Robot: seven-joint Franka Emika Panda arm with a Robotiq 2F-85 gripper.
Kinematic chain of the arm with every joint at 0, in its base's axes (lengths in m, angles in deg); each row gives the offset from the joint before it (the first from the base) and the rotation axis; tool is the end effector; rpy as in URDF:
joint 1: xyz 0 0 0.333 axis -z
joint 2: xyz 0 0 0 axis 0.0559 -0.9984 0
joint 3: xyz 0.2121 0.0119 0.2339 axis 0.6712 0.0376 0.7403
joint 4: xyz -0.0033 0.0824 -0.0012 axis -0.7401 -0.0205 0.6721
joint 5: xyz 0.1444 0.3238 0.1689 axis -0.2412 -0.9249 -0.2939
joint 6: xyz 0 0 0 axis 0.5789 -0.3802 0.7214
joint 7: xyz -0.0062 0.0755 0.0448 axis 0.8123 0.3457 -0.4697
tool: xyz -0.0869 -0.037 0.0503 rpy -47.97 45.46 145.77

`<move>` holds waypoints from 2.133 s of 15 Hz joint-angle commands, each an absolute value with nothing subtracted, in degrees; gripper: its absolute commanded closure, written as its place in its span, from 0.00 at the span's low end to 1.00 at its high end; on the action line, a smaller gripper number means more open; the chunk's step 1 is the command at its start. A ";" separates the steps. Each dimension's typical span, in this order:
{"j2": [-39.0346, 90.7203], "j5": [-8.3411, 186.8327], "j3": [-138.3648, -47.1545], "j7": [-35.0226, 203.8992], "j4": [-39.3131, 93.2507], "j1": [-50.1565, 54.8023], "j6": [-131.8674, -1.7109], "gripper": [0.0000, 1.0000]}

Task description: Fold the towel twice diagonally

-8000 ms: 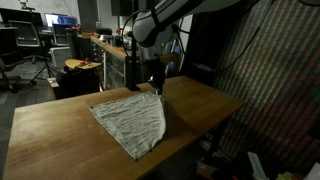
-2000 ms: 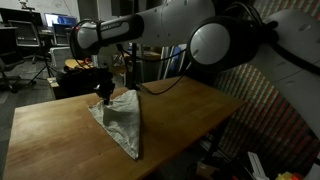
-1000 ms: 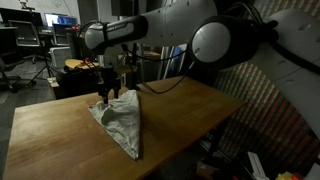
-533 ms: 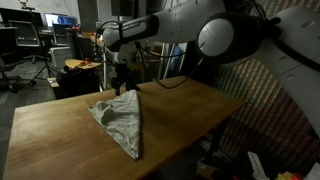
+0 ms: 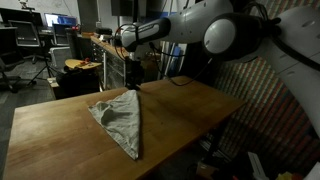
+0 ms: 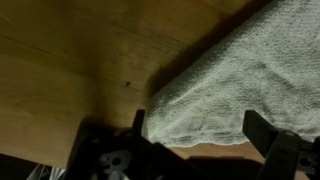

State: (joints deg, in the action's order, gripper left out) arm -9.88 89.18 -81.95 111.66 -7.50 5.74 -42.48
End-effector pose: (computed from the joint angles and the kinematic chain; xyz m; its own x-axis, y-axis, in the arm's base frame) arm 0.7770 0.0222 0.3029 0.9042 0.4264 0.0250 0.4271 -0.9033 -0.0410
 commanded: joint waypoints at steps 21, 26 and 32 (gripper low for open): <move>-12.03 84.41 -82.88 104.01 -4.47 6.60 -54.84 0.00; -14.27 84.63 -82.85 103.75 -5.68 6.62 -55.73 0.00; -14.45 84.61 -82.73 104.22 -6.89 6.91 -54.87 0.05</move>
State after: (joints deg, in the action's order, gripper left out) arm -13.98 85.77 -82.58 103.91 -4.77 6.91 -55.10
